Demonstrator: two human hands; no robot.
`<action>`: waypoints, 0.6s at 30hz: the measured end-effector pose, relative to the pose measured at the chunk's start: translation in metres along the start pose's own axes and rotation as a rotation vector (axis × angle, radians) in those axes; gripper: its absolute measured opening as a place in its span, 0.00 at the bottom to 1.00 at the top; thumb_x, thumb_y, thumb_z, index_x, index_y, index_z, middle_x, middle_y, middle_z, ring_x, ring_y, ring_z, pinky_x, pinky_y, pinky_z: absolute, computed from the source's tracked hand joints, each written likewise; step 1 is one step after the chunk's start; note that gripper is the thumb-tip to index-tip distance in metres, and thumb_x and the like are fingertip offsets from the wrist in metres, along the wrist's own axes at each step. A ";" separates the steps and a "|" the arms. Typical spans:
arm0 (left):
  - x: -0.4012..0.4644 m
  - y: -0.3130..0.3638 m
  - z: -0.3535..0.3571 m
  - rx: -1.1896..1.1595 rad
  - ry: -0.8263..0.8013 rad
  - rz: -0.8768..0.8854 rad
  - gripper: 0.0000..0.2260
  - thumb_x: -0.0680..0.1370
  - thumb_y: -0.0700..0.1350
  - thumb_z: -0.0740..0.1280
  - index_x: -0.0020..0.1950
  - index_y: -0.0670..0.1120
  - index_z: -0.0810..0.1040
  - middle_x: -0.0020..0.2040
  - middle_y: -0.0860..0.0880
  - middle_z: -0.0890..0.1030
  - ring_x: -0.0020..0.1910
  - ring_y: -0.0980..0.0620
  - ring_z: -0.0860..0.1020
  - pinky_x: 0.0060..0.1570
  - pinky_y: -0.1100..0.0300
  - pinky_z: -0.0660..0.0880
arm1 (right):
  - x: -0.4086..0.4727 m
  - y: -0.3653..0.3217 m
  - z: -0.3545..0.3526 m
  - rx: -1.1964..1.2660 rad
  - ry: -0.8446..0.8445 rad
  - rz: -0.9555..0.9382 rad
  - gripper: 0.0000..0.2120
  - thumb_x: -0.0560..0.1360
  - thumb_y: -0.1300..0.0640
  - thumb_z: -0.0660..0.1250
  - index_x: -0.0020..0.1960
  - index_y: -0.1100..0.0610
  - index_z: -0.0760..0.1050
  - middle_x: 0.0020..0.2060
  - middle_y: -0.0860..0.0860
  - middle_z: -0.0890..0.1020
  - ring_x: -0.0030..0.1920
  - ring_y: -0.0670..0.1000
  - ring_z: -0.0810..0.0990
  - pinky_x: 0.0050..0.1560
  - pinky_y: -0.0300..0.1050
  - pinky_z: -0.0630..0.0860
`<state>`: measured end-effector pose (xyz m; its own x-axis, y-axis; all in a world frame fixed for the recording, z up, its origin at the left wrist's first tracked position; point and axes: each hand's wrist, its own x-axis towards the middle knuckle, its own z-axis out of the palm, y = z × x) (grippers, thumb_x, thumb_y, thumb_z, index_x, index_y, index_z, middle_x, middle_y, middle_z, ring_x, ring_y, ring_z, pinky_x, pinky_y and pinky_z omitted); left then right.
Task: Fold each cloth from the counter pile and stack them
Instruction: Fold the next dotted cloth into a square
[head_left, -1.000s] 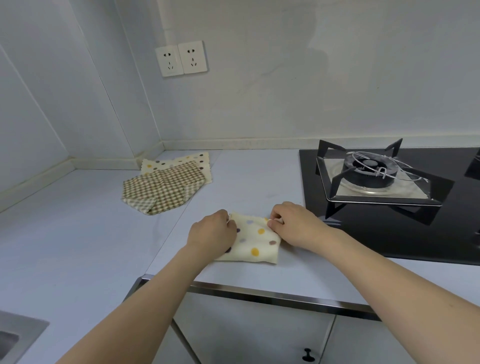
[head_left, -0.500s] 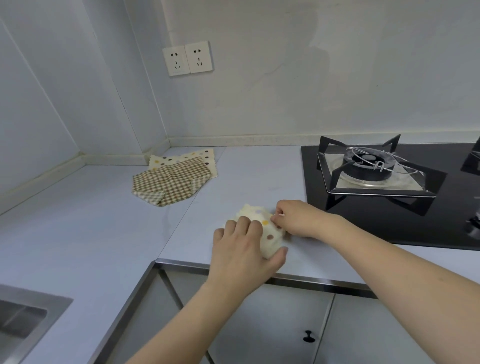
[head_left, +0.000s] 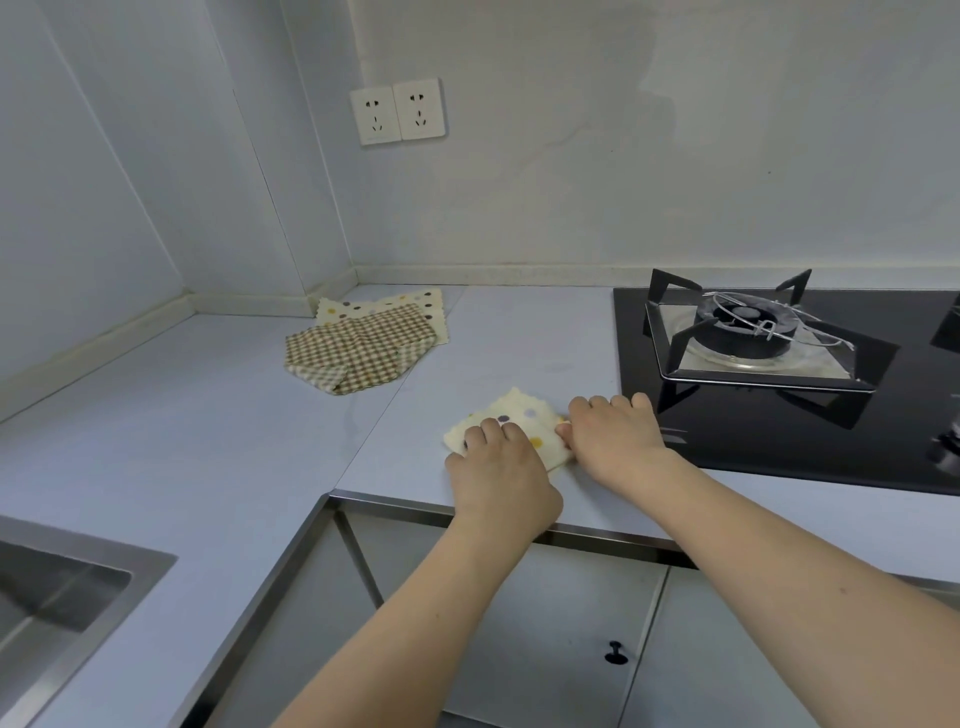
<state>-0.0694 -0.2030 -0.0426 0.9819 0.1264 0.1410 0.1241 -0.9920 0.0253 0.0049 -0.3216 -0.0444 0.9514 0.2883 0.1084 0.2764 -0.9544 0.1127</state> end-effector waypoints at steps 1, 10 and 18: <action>0.001 0.000 -0.001 0.002 -0.023 -0.002 0.21 0.72 0.45 0.60 0.63 0.41 0.67 0.61 0.45 0.69 0.60 0.45 0.68 0.49 0.54 0.67 | 0.000 0.000 0.000 -0.001 -0.004 0.006 0.19 0.82 0.46 0.47 0.59 0.56 0.69 0.57 0.53 0.77 0.57 0.57 0.73 0.53 0.51 0.61; 0.019 -0.027 -0.035 -0.282 -0.477 -0.022 0.28 0.72 0.55 0.60 0.68 0.44 0.65 0.66 0.47 0.66 0.67 0.46 0.61 0.63 0.48 0.63 | 0.006 0.001 -0.001 0.014 -0.084 0.038 0.22 0.82 0.44 0.47 0.62 0.57 0.71 0.60 0.55 0.75 0.61 0.57 0.72 0.59 0.52 0.61; 0.025 -0.064 -0.015 -0.784 -0.354 -0.137 0.08 0.76 0.56 0.64 0.45 0.56 0.81 0.56 0.55 0.76 0.56 0.53 0.73 0.64 0.54 0.66 | 0.011 0.002 -0.012 0.003 -0.171 0.029 0.19 0.82 0.45 0.48 0.54 0.55 0.73 0.56 0.53 0.78 0.57 0.55 0.74 0.56 0.51 0.62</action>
<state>-0.0547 -0.1362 -0.0262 0.9685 0.1051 -0.2256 0.2375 -0.6606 0.7121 0.0141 -0.3196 -0.0310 0.9681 0.2439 -0.0582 0.2490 -0.9624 0.1089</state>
